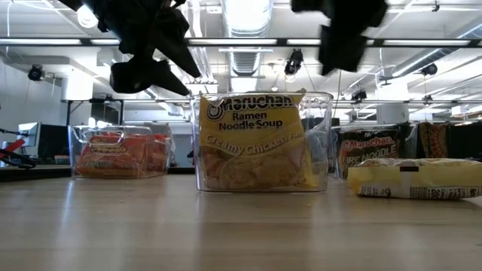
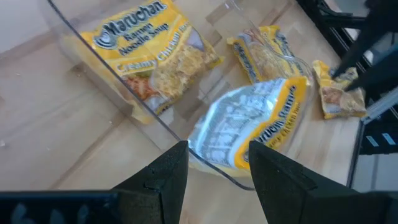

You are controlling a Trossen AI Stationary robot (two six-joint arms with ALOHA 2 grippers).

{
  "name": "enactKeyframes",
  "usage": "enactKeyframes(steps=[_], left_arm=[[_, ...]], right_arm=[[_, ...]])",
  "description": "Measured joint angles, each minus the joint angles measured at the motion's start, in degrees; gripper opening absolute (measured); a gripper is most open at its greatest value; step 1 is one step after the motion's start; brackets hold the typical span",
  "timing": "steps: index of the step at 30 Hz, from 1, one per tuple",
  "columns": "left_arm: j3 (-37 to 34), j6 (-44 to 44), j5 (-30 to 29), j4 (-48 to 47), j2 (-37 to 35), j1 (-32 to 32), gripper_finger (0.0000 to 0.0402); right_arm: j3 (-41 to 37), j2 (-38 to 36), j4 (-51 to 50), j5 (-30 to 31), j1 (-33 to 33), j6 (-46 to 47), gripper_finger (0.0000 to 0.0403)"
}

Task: Sort Maruchan noodles
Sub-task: Put the top yellow noodle pack into the center transparent bin

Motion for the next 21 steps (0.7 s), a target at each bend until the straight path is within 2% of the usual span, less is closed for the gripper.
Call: enactKeyframes(steps=[7,9,13,21], left_arm=[[0.00,-0.09,-0.09,0.60,0.00,-2.38,0.0152],[0.00,-0.09,-0.09,0.62,0.00,-2.74,0.0152],[-0.03,0.11,-0.15,1.48,0.00,-3.09,0.0152],[-0.04,0.28,-0.04,7.87,-0.07,-6.70,0.0152]], right_arm=[[-0.38,0.08,-6.83,-1.65,6.48,12.76,0.0064],[-0.63,0.06,-6.80,-0.09,8.20,16.37,0.0063],[-3.61,0.71,-7.03,7.06,9.68,25.27,0.0063],[-13.19,0.73,-5.99,9.01,9.52,37.61,0.0063]])
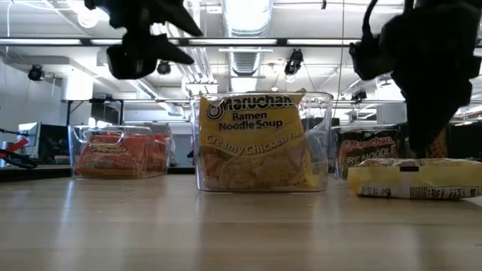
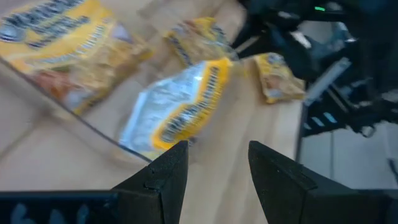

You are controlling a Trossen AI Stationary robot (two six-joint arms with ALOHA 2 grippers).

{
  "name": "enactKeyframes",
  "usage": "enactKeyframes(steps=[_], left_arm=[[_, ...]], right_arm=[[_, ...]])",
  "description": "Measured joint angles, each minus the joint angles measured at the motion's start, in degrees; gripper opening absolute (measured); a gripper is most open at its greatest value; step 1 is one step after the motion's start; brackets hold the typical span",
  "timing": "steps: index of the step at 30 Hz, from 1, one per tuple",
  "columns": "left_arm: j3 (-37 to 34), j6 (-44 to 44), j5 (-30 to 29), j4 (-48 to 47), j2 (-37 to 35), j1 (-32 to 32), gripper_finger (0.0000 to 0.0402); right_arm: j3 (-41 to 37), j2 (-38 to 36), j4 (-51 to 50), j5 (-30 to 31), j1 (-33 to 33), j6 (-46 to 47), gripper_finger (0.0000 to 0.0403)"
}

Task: Sort Maruchan noodles
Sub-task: Put the top yellow noodle pack into the center transparent bin

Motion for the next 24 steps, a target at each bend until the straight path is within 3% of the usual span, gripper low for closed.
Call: enactKeyframes(steps=[7,20,24], left_arm=[[-0.02,-2.55,-2.10,4.84,0.00,-5.08,0.0152],[6.03,-6.18,-7.15,7.12,4.05,-9.40,0.0152],[10.48,-5.04,-7.24,7.06,7.97,-9.42,0.0152]], right_arm=[[-3.90,-0.13,5.71,-0.42,0.05,-0.22,0.0063],[-4.19,0.22,16.53,-14.22,4.67,-24.63,0.0063],[-2.61,0.16,18.10,-15.52,5.81,-26.29,0.0063]])
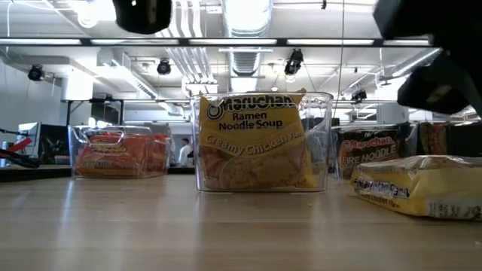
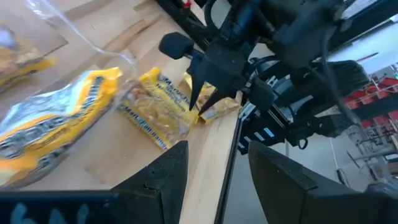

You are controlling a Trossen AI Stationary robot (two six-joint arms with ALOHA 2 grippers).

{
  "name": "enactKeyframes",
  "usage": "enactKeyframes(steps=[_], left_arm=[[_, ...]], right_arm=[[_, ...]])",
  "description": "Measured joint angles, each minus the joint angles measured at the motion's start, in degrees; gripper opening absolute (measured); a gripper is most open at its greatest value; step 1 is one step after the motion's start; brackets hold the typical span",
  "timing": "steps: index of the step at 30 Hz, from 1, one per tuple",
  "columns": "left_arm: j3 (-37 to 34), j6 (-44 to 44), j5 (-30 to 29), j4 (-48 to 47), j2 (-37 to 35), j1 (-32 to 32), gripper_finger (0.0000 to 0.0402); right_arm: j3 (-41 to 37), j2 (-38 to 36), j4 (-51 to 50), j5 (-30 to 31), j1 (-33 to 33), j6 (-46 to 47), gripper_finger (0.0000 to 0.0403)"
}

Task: Sort Maruchan noodles
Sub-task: Put the top yellow noodle pack into the center transparent bin

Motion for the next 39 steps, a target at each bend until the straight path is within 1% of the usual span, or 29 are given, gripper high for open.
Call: enactKeyframes(steps=[3,6,9,11,14,17,20,23,25,28,30,33,34,37,39], left_arm=[[3.12,0.10,-0.19,-0.40,3.66,-0.04,0.0152],[6.54,-0.12,-0.19,-2.72,7.52,-0.04,0.0152],[10.57,-1.84,-0.21,-6.88,11.82,-0.04,0.0152],[13.58,-2.84,-0.28,-9.51,14.56,-0.04,0.0152],[18.00,-4.37,-1.58,-11.82,18.30,-0.04,0.0152],[21.07,-6.53,-3.24,-13.16,21.19,-0.02,0.0152],[22.80,-8.19,-3.85,-13.31,23.15,-0.03,0.0152],[23.73,-9.24,-3.90,-12.98,24.33,-0.20,0.0152],[24.07,-9.52,-3.92,-13.09,24.87,-0.47,0.0152],[24.12,-9.54,-3.51,-13.27,24.97,-0.99,0.0152],[23.92,-9.55,-3.11,-13.01,24.94,-1.29,0.0152],[23.71,-9.30,-2.05,-13.50,24.88,-1.69,0.0152],[23.66,-9.28,-1.49,-13.52,24.88,-1.86,0.0152],[23.34,-9.32,-1.22,-13.71,24.84,-2.32,0.0152],[23.25,-9.28,-1.21,-13.74,25.01,-2.74,0.0152]], right_arm=[[2.39,-0.32,0.34,0.42,0.40,1.06,0.0063],[3.27,-0.22,0.63,1.26,1.34,4.88,0.0063],[2.61,0.61,0.61,7.56,2.54,7.72,0.0063],[1.97,1.27,0.39,12.20,2.71,11.54,0.0063],[1.15,2.07,0.53,16.80,2.66,17.83,0.0063],[1.02,3.27,1.22,19.60,2.56,21.10,0.0063],[0.98,5.31,3.19,20.06,2.58,22.55,0.0063],[1.12,7.94,3.64,19.56,2.83,20.63,0.0063],[1.22,9.86,4.75,17.18,3.18,16.80,0.0063],[1.09,11.60,9.82,12.31,3.79,9.16,0.0063],[1.09,12.19,14.93,10.31,4.03,4.38,0.0063],[1.08,11.95,20.92,9.91,4.15,-2.84,0.0063],[0.93,11.84,21.93,9.91,4.06,-3.95,0.0063],[0.89,11.12,22.41,11.31,3.33,-4.61,0.0063],[0.80,10.43,20.97,12.93,2.81,-4.51,0.0063]])
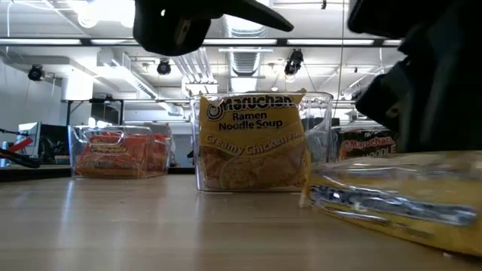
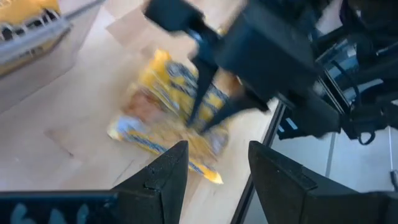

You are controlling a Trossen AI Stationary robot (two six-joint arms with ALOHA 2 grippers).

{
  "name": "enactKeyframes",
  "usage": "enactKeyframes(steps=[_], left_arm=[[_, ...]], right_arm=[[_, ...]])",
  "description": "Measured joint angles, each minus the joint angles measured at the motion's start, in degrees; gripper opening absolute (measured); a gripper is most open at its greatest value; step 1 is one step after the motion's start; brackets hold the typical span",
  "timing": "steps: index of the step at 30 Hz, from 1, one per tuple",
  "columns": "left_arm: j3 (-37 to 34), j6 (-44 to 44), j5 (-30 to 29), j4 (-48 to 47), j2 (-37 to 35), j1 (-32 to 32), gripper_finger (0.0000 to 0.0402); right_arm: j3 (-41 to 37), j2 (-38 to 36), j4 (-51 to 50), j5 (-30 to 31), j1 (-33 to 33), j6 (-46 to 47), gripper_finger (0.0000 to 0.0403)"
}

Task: Sort Maruchan noodles
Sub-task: Put the top yellow noodle pack into the center transparent bin

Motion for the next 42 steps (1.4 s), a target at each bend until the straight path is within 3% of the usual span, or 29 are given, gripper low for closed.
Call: enactKeyframes(steps=[8,15,24,29,37,42], left_arm=[[-0.68,1.52,0.02,0.11,0.16,-1.08,0.0152],[-0.70,6.67,-1.29,0.33,0.16,-1.55,0.0152],[-0.70,13.47,-3.13,0.35,0.16,-1.96,0.0152],[-0.72,15.37,-3.67,0.36,0.22,-1.96,0.0152],[-0.74,12.20,-4.19,6.17,5.50,-1.91,0.0152],[-0.69,9.72,-7.50,6.98,7.53,-1.91,0.0152]], right_arm=[[0.72,-0.44,-0.87,2.42,-2.10,-1.42,0.0063],[4.35,-3.00,-0.43,1.39,0.20,4.22,0.0063],[3.25,-2.74,-10.17,7.63,5.50,12.15,0.0063],[2.29,-2.72,-9.86,11.00,5.50,15.02,0.0063],[1.84,-2.74,-9.75,14.64,4.83,15.42,0.0063],[1.82,-2.74,-9.63,14.66,4.07,15.36,0.0063]])
